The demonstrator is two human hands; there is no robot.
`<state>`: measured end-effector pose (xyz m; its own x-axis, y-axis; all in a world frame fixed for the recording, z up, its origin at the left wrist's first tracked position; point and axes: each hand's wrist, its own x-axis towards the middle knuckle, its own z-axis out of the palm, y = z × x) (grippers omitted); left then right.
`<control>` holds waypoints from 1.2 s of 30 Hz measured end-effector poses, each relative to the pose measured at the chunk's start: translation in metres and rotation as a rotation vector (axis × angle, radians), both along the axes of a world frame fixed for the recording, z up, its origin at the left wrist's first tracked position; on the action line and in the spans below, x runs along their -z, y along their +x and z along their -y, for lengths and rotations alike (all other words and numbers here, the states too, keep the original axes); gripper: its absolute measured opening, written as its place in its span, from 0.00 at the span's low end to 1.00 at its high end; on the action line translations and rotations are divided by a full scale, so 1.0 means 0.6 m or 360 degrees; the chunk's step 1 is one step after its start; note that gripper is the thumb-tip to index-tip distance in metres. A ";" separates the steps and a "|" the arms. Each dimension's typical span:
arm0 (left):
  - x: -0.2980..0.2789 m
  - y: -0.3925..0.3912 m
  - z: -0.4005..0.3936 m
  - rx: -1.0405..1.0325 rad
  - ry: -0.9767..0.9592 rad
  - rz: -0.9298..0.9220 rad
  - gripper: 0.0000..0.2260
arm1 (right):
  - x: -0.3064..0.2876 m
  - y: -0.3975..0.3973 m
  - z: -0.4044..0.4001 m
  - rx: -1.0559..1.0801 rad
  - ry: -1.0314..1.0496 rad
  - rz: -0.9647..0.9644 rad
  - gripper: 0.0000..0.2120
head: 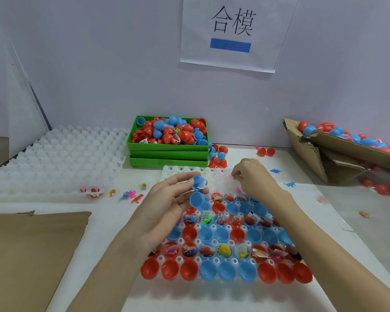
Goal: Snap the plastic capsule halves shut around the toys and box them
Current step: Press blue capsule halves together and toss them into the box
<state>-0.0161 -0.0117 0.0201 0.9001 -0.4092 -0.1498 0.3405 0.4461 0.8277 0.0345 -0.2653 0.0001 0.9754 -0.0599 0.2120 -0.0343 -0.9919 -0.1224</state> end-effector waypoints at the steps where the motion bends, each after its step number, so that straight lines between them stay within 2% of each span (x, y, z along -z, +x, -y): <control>1: 0.000 0.000 0.000 -0.0002 -0.0002 0.0002 0.11 | -0.004 0.001 0.001 -0.0003 0.0006 -0.0013 0.14; 6: 0.002 0.001 -0.001 -0.0008 0.0030 0.0013 0.11 | -0.026 0.008 0.002 0.0016 0.0057 -0.0067 0.12; 9: 0.004 0.002 -0.001 -0.0042 0.0062 0.0007 0.10 | -0.035 -0.003 -0.003 0.0039 0.0144 0.0092 0.10; 11: 0.006 0.002 0.000 -0.0056 0.0097 0.0034 0.10 | -0.047 -0.019 -0.018 0.0005 0.0428 0.0241 0.08; 13: 0.008 0.001 0.002 -0.0063 0.0133 0.0067 0.10 | -0.064 -0.048 -0.041 -0.0104 0.0916 0.0338 0.06; 16: 0.010 0.000 0.002 -0.0082 0.0171 0.0110 0.10 | -0.077 -0.102 -0.083 -0.0384 0.1442 0.0265 0.04; 19: 0.012 0.000 0.000 -0.0049 0.0209 0.0174 0.10 | -0.066 -0.132 -0.116 -0.0489 0.1414 0.0273 0.03; 23: 0.013 -0.003 0.003 -0.0044 0.0322 0.0303 0.10 | -0.057 -0.136 -0.130 -0.0447 0.1133 0.0277 0.04; 25: 0.015 -0.004 0.004 -0.0061 0.0435 0.0368 0.10 | -0.055 -0.137 -0.133 -0.0402 0.0936 0.0252 0.07; 27: 0.015 -0.004 0.004 -0.0071 0.0467 0.0386 0.09 | -0.055 -0.141 -0.132 -0.0436 0.0915 0.0297 0.09; 29: 0.012 -0.001 0.000 -0.0092 0.0362 0.0326 0.09 | -0.060 -0.146 -0.127 -0.0503 0.1084 0.0344 0.10; 32: 0.008 0.001 -0.001 -0.0100 0.0156 0.0197 0.12 | -0.074 -0.149 -0.107 -0.0525 0.1626 0.0236 0.06; 36: 0.008 0.001 0.011 -0.0135 -0.0007 0.0018 0.16 | -0.081 -0.147 -0.070 -0.0475 0.1851 0.0241 0.06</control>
